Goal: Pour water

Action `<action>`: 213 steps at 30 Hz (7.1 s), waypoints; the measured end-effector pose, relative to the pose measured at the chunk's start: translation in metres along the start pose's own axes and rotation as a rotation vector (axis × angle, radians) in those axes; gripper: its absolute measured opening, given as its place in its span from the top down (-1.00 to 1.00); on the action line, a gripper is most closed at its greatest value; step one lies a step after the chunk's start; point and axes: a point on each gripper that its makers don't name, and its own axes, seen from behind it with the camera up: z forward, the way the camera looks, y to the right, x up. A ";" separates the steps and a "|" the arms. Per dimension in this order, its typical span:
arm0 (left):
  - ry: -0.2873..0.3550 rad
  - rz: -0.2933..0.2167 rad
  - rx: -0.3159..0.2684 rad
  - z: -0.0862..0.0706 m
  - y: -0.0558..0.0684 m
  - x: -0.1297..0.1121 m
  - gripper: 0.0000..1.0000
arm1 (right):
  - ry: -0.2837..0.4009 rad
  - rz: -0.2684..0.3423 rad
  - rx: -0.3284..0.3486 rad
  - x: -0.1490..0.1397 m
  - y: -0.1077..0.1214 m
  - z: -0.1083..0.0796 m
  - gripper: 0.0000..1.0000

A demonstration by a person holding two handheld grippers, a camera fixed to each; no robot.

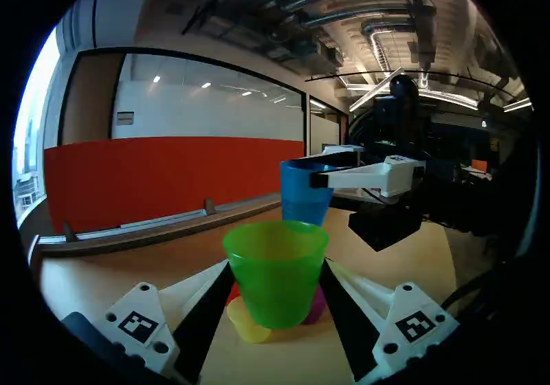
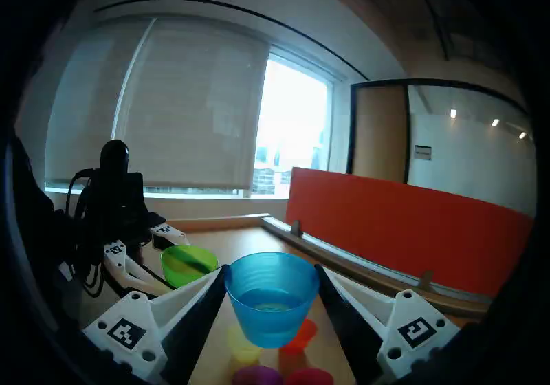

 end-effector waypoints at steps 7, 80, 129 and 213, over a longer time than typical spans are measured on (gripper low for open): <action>-0.007 0.009 -0.017 0.001 0.007 -0.003 -0.65 | 0.005 -0.026 0.001 0.004 0.001 0.001 -0.84; 0.003 0.014 -0.063 0.006 0.024 -0.003 -0.65 | -0.021 -0.632 0.004 0.050 -0.003 0.023 -0.83; 0.014 0.026 -0.085 0.012 0.028 -0.001 -0.65 | -0.072 -0.892 0.026 0.048 -0.001 0.036 -0.83; 0.043 0.040 -0.089 0.013 0.032 0.012 -0.64 | -0.075 -1.086 0.047 0.078 -0.006 0.037 -0.83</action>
